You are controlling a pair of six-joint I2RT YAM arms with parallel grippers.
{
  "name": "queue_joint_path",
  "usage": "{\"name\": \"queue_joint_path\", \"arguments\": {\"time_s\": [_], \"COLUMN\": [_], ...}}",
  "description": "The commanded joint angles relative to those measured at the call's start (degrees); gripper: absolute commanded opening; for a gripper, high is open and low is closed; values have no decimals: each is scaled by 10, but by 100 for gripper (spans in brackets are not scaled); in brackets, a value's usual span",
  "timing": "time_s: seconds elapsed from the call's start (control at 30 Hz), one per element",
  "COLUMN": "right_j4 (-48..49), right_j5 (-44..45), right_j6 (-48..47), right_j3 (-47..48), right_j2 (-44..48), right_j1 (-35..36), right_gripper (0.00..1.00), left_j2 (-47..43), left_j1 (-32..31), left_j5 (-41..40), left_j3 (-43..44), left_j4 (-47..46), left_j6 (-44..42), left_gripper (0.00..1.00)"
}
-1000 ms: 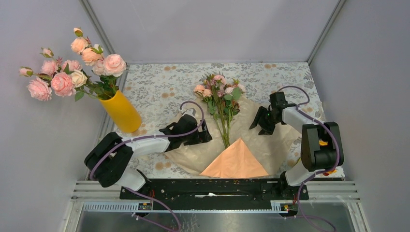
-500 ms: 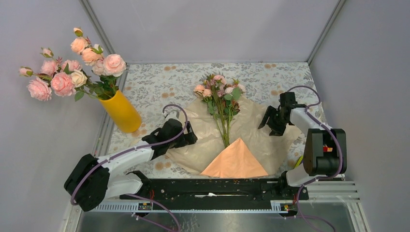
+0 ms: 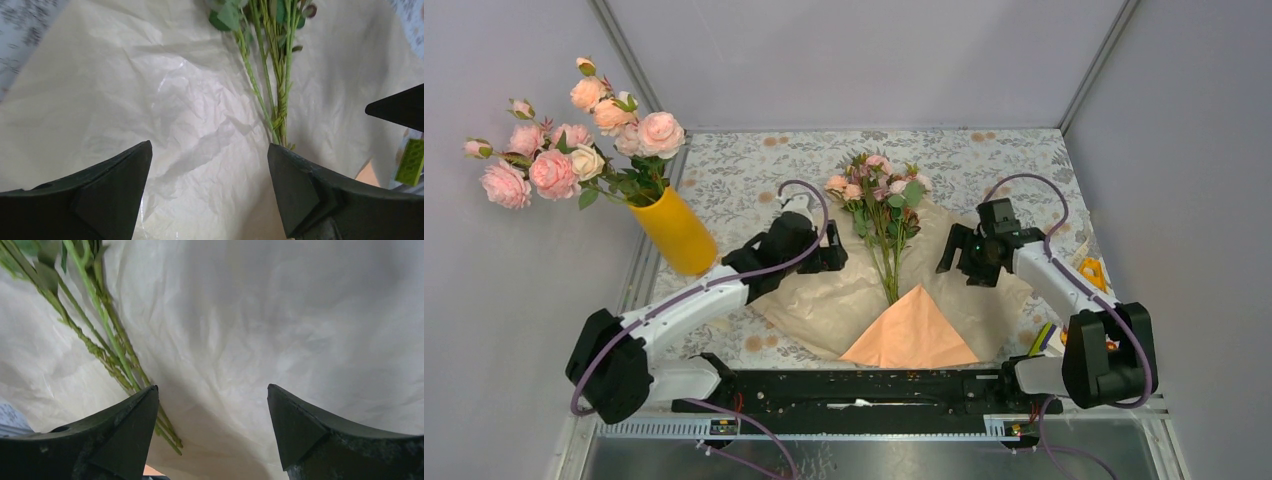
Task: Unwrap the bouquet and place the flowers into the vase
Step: Unfold the wrapping paper at the center of the board.
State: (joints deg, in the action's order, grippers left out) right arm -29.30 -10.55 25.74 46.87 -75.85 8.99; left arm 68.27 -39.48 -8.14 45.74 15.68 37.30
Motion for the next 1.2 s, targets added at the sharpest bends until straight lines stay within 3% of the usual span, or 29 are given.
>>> {"name": "queue_joint_path", "arguments": {"time_s": [0.0,0.33,0.67,1.17], "right_j4": [34,115,126,105], "right_j5": [18,9,9,39], "right_j6": [64,125,134,147], "right_j3": [-19,-13,27,113], "right_j2": [0,-97,-177,-258], "right_j1": [62,113,114,113], "right_gripper": [85,82,77,77], "left_j2": [55,165,227,327], "left_j1": [-20,-23,23,81], "left_j5": [41,68,100,125], "left_j3": [14,12,-9,52], "left_j4": [-51,-129,-183,-213], "left_j6": [-7,6,12,-6], "left_gripper": [92,93,92,92]}}
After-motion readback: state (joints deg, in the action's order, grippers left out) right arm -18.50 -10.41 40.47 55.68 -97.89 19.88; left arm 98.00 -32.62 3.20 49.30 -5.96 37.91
